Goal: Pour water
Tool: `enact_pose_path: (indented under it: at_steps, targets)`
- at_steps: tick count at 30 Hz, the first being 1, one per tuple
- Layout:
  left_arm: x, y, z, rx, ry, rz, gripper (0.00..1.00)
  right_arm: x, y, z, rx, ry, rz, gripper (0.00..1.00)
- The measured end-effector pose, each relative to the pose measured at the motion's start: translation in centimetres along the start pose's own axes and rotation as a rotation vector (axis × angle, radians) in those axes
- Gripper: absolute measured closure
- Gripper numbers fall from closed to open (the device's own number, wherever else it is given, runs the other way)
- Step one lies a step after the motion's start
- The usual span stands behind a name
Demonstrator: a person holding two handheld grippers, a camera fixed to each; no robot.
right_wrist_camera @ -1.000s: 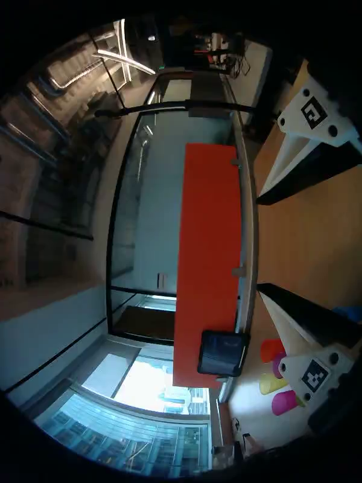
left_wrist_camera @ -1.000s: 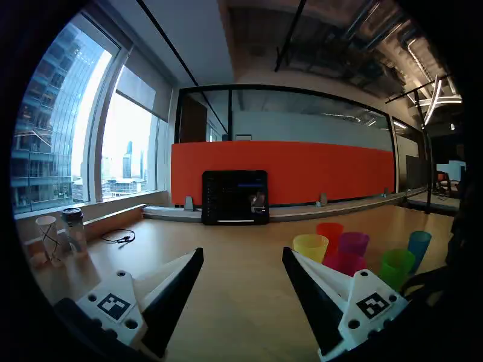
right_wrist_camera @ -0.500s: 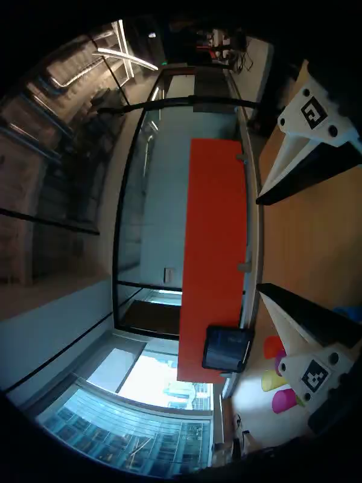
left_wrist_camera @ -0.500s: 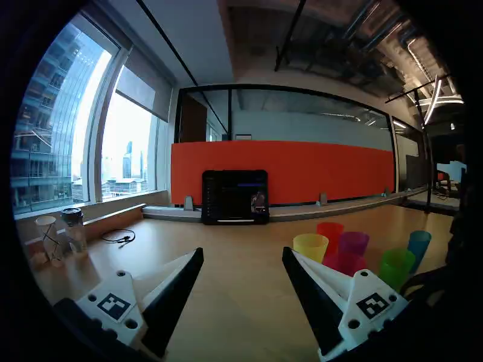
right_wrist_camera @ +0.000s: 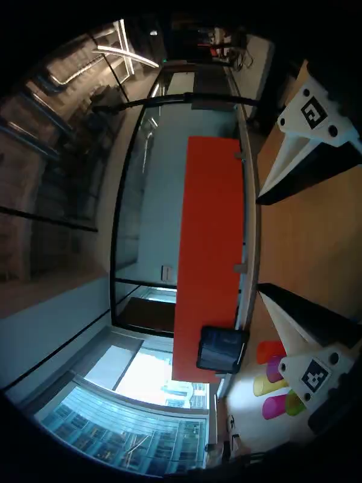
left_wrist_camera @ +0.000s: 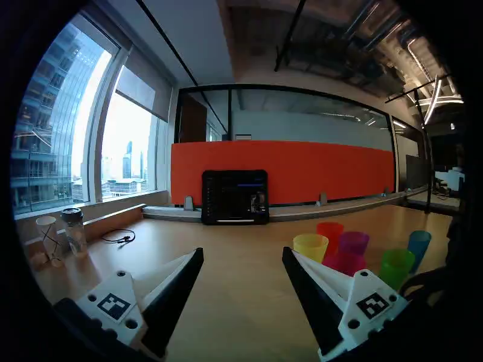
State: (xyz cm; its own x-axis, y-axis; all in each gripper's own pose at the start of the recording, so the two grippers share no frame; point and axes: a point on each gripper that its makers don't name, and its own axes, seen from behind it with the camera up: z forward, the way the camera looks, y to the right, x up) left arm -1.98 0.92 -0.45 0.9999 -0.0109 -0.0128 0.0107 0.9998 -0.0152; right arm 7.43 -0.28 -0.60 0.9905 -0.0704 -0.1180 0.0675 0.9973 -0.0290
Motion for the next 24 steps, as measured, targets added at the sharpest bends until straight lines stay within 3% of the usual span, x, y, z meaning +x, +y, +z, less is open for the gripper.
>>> enact_pose_path:
  at_steps: [14,24]
  targets:
    - [0.0,0.1,0.0,0.000,0.000,0.000,0.03,-4.2,-0.5,-0.3,0.027,-0.035,0.072,0.00]
    - [0.0,0.1,0.0,0.000,0.000,0.000,0.03,-5.3,-0.3,-0.2,0.022,-0.033,0.088,0.00]
